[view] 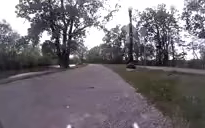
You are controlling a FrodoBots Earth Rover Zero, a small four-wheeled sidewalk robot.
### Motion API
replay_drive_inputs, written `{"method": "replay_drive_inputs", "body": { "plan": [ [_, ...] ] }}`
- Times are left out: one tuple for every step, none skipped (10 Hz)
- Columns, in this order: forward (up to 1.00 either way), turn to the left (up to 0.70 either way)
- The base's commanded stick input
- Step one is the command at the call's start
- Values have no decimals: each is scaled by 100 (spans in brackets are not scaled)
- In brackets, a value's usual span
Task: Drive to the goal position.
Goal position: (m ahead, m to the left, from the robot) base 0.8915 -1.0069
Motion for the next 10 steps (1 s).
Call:
{"method": "replay_drive_inputs", "body": {
  "plan": [
    [100, -40],
    [100, -36],
    [100, -32],
    [100, -27],
    [100, -22],
    [100, -18],
    [100, -13],
    [100, -9],
    [100, -4],
    [100, 0]
  ]
}}
